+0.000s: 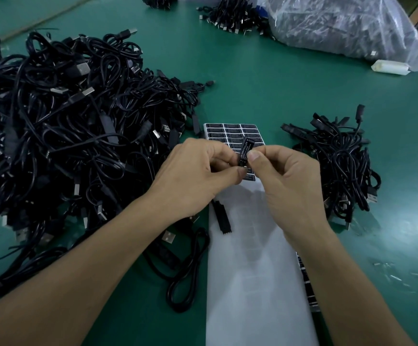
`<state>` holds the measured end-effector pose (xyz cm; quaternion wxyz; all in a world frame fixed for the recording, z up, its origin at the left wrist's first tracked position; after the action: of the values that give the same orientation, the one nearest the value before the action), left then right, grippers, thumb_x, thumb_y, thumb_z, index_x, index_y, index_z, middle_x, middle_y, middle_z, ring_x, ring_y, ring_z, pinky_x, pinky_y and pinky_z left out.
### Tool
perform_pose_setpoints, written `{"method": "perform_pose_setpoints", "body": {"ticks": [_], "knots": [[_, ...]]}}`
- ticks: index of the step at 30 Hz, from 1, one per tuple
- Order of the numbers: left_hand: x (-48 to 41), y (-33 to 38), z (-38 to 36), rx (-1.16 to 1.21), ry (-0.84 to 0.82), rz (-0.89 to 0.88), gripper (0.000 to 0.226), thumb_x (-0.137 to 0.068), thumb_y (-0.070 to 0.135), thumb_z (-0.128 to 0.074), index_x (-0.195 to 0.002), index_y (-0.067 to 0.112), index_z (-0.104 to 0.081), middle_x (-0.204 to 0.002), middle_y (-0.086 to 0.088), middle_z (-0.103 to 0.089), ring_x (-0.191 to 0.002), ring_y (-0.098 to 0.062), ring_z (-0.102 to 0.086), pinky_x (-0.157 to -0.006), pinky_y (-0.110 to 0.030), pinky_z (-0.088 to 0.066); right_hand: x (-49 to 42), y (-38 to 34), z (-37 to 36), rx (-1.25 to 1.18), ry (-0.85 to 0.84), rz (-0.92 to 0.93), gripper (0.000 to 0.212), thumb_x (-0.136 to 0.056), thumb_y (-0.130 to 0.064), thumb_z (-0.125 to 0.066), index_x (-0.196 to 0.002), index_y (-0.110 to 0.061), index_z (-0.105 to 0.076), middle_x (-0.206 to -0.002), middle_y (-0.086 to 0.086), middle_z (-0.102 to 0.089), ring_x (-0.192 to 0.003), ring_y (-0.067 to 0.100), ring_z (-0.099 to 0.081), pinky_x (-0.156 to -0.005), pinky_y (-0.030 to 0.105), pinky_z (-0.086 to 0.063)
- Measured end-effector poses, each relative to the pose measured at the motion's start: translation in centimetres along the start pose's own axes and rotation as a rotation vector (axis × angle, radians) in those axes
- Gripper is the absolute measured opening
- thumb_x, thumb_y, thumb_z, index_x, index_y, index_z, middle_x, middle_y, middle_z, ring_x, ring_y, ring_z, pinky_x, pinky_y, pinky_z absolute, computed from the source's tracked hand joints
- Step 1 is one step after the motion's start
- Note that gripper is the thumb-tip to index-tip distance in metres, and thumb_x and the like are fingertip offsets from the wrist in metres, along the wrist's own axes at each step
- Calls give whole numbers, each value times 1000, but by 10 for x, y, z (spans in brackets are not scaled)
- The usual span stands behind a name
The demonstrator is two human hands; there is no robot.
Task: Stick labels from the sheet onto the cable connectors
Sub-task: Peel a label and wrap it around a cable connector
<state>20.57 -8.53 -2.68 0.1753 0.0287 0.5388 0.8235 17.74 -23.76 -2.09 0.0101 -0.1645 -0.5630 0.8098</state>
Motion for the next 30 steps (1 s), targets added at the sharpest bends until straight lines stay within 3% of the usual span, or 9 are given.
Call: {"method": "perform_pose_setpoints", "body": {"ticks": [3, 14, 30], "knots": [[0, 0, 0, 6, -3, -7, 10, -82, 32, -78, -82, 22, -75, -73, 3, -74, -76, -32, -69, -73, -53, -57, 1, -1, 0, 12, 15, 6, 13, -95, -19, -65, -86, -19, -75, -69, -16, -70, -62, -4, -60, -61, 10, -45], [0, 1, -1, 24, -13, 6, 5, -85, 26, -80, -84, 22, -76, -74, 6, -75, -77, -26, -71, -76, -51, -58, 2, -2, 0, 18, 79, -7, 15, -92, -21, -68, -79, -26, -72, -68, -14, -71, -59, -3, -60, -59, 9, -45], [0, 3, -1, 43, -22, 20, 7, -83, 25, -81, -81, 21, -75, -71, 3, -75, -78, -32, -69, -74, -52, -57, 2, -5, 1, 4, 107, -18, 16, -89, -18, -69, -75, -25, -73, -66, -14, -71, -58, -2, -61, -58, 9, -45]]}}
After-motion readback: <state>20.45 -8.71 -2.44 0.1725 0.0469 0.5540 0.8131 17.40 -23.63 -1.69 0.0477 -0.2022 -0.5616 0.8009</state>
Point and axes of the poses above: each hand's wrist, its own x-axis away from the middle knuckle, its own z-axis out of the back of the hand, y = z × x, the point moved 7 cm from there along -x, towards the middle knuckle
